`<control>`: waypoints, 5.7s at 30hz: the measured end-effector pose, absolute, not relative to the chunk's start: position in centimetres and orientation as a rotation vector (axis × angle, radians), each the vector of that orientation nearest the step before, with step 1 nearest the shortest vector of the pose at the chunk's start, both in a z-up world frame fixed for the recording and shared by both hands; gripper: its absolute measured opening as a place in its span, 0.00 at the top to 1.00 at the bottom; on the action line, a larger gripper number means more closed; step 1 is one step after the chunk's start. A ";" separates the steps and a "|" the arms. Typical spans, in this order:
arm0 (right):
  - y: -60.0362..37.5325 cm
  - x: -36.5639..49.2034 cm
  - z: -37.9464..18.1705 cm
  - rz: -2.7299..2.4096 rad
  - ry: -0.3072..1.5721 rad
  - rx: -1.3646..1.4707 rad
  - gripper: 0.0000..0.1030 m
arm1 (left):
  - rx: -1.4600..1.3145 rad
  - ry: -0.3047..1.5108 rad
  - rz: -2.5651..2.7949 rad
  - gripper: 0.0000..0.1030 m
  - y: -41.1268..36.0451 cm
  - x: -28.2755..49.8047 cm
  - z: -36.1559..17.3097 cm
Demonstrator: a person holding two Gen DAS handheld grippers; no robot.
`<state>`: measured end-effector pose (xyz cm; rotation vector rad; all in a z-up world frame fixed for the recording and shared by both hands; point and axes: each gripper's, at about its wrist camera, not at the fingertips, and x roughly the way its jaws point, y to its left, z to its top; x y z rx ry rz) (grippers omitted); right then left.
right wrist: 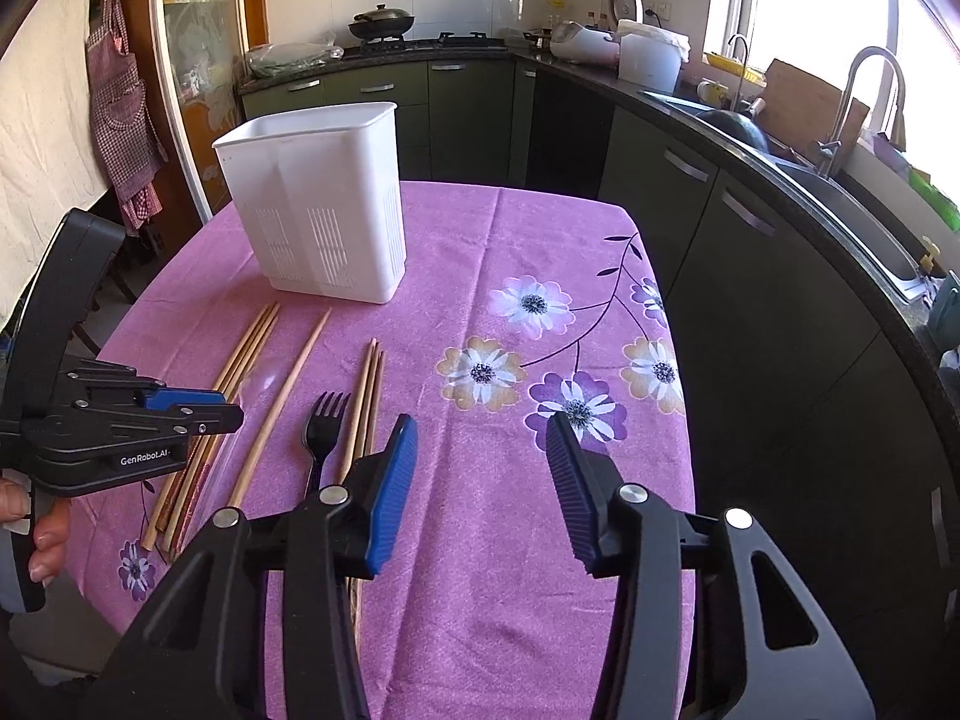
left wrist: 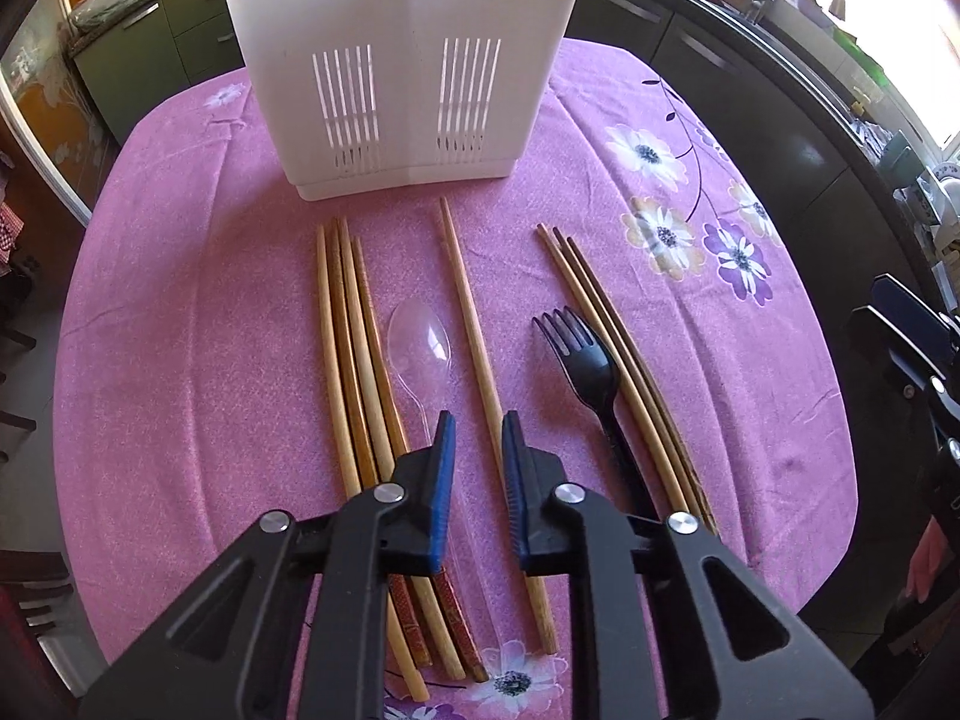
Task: Organize utensils
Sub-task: 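Lower the left tool onto the clear plastic spoon and close it, then lift the spoon with the left tool while the right tool grasps the black fork, then drop the spoon into the white basket with the left tool while the right carries the fork, then lower the black fork into the white basket and open the right tool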
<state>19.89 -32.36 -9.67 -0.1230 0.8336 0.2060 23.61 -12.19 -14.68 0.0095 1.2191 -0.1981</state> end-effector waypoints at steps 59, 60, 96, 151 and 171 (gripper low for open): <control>-23.2 22.6 -17.4 0.454 1.136 -0.162 0.78 | -0.062 0.827 -0.124 0.92 -3.9 14.9 -4.5; -22.9 22.9 -17.6 0.457 1.144 -0.159 0.79 | -0.062 0.829 -0.125 0.92 -3.7 14.9 -4.6; -23.7 22.5 -13.4 0.492 0.956 0.021 0.90 | -0.135 0.655 -0.199 0.92 -3.1 20.6 2.0; -21.6 33.3 -4.8 0.313 0.470 0.020 0.83 | -0.043 0.770 -0.140 0.60 -2.1 22.8 -4.2; -25.6 25.2 -7.8 0.329 0.721 -0.095 0.62 | -0.046 1.166 -0.117 0.67 -3.7 24.8 -13.9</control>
